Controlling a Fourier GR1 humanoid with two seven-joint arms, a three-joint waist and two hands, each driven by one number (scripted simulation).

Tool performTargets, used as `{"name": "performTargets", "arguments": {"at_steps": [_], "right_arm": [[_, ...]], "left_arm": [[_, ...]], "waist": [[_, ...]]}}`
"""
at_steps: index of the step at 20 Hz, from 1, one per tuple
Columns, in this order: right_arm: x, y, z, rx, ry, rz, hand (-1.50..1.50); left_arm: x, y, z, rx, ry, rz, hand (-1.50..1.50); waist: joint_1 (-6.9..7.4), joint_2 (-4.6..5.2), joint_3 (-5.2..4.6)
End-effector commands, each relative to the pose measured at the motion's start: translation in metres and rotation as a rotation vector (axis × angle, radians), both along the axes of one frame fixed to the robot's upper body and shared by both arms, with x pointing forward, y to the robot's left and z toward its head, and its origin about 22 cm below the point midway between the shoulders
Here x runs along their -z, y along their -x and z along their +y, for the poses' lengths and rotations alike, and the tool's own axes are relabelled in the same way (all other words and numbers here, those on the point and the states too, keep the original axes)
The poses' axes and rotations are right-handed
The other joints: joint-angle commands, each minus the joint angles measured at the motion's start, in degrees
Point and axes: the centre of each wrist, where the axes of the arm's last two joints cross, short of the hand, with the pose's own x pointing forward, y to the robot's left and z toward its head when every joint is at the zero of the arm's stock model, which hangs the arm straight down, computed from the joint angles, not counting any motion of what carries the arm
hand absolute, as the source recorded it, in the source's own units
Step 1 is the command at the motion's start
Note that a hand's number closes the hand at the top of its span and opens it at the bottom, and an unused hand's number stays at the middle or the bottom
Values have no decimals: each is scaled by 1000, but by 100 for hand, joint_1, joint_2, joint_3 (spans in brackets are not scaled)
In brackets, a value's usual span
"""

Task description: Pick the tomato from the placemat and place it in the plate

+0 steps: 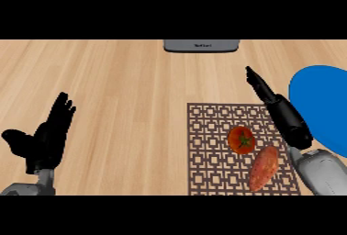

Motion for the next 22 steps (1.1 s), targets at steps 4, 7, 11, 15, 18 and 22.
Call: {"name": "performTargets", "arguments": {"at_steps": [4,7,11,15,18,22], "right_arm": [[-14,36,5,-114,-327,-84,150],[-60,9,-53,71,302,-323,150],[-19,24,-61,292,418,-518,150],[37,49,6,285,-368,-325,-150],[68,69,-12,112,-396,-421,-150],[96,78,-54,-19,-72,-382,-150]], "left_arm": [[16,9,-5,-25,-91,105,0],[25,14,-1,-36,-91,170,0],[30,18,-15,-6,-76,190,0],[29,16,-16,16,-76,195,0],[32,15,-28,25,-75,192,0],[10,-4,-25,25,-86,189,0]], "waist": [[-151,-80,16],[-469,-243,-170],[-299,-66,18],[-152,13,101],[-59,-14,42],[11,-30,17]]}}
